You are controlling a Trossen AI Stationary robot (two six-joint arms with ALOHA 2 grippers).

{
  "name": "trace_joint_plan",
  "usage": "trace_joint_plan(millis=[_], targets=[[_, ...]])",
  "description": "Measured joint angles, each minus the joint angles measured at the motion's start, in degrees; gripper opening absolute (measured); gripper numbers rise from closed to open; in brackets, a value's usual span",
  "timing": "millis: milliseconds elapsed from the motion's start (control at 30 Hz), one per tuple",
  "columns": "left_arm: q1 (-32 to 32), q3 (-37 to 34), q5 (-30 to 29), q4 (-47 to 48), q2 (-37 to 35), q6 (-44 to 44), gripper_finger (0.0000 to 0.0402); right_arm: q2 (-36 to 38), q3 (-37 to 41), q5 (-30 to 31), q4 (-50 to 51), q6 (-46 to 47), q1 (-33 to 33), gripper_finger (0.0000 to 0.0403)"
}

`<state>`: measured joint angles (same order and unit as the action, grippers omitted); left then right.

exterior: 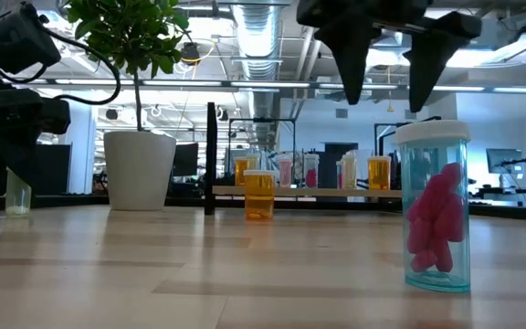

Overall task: Pick and place medicine bottles onto shelf by color
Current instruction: Put the blue pill bottle on the shelf

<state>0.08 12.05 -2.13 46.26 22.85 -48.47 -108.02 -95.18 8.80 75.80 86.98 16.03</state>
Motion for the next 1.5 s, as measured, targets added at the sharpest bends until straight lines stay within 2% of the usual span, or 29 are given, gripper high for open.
trace_joint_plan(millis=[267, 367, 500, 633, 867, 1133, 1300, 1500], targets=[[0.0, 0.0, -0.02, 0.0, 0.0, 0.0, 0.0267, -0.06, -0.03, 0.04, -1.91, -7.77, -2.72, 0.0387], [0.0, 0.0, 0.0, 0.0, 0.0, 0.0, 0.0267, -1.89, -0.05, -3.21, -5.41, -7.08, -2.12, 0.0387], [0.0, 0.0, 0.0, -0.02, 0.0, 0.0, 0.0267, -3.76, -0.08, -6.99, -14.31, -1.4, 1.23, 0.0387], [0.0, 0.0, 0.0, -0.02, 0.0, 0.0, 0.0267, -5.04, -0.32, -5.82, -21.05, 7.51, 5.52, 0.0387], [0.0, 0.0, -0.02, -0.04, 0.04, 0.0, 0.0267, -8.19, -2.81, -4.8, -21.86, 18.79, 10.53, 0.0387], [0.0, -0.02, 0.0, -0.12, -0.03, 0.0, 0.0267, -13.05, -11.48, -9.59, -14.35, 24.11, 11.37, 0.0387], [0.0, -0.02, -0.01, -0.1, 0.01, 0.0, 0.0267, -14.35, -13.3, -16.37, -14.01, 28.47, 11.61, 0.0387], [0.0, -0.02, 0.0, -0.1, 0.02, 0.0, 0.0267, -16.43, -13.31, -16.5, -16.21, 28.76, 12.8, 0.0386]])
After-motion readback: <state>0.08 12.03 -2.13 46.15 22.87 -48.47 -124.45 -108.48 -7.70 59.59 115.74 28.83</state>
